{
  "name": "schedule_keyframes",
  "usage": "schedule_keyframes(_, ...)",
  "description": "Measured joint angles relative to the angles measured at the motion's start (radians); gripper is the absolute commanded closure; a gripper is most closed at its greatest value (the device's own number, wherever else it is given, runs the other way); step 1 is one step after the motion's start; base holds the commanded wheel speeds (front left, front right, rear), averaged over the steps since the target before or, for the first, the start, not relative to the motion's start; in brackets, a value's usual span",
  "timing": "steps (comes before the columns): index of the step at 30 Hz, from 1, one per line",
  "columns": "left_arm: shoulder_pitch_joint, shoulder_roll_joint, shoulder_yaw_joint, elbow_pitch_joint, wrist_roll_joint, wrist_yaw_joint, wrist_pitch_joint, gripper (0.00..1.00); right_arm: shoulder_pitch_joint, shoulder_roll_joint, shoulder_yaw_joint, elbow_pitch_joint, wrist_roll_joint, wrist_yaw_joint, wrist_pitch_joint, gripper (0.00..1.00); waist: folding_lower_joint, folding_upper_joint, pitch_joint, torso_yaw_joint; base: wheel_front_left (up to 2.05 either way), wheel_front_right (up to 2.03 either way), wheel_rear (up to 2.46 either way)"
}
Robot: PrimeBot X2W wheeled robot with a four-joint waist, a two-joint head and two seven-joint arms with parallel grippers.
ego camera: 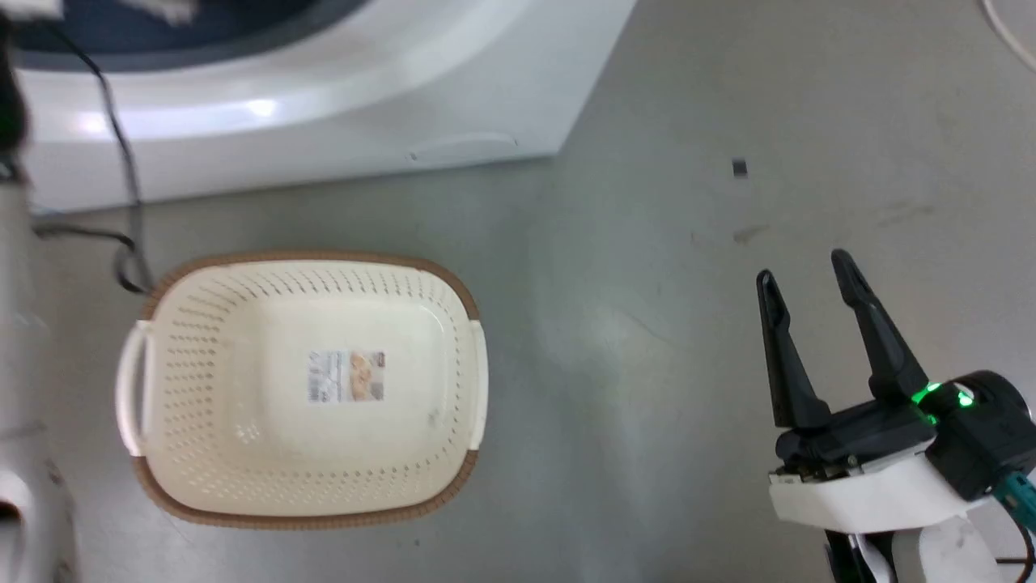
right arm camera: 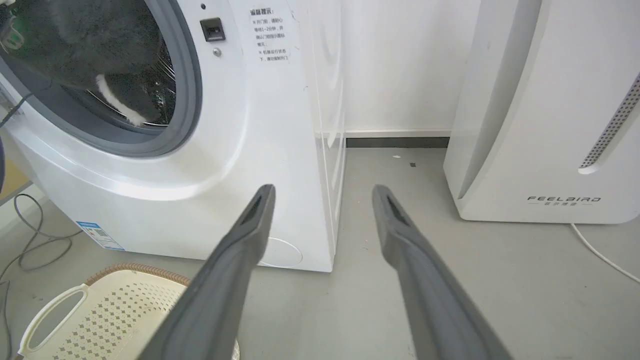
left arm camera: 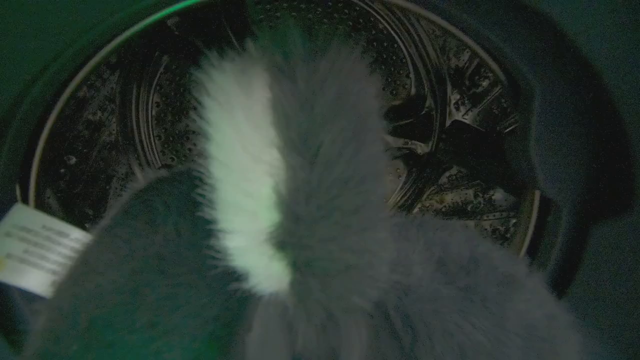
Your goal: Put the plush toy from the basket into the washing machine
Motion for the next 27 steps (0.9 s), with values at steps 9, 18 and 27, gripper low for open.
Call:
schedule_keyframes(9, -0.309, 0.094, -0.026, 0.256, 0.072, 0.000, -0.019, 1.00, -0.045, 0.000, 0.024, -0.021, 0.033, 0.000, 0.000, 0.00, 0.0000, 0.0000, 0.155, -0.061, 0.00, 0.00, 0.00)
schedule_keyframes(18, -0.500, 0.134, -0.109, 0.439, 0.148, -0.022, -0.008, 1.00, -0.069, 0.000, 0.049, -0.036, 0.065, 0.000, 0.000, 0.00, 0.0001, 0.0000, 0.243, -0.110, 0.00, 0.00, 0.00)
schedule_keyframes(27, -0.512, 0.143, -0.252, 0.580, 0.204, -0.062, 0.095, 1.00, -0.084, 0.000, 0.058, -0.040, 0.068, 0.000, 0.000, 0.00, 0.0000, 0.0000, 0.272, -0.110, 0.00, 0.00, 0.00)
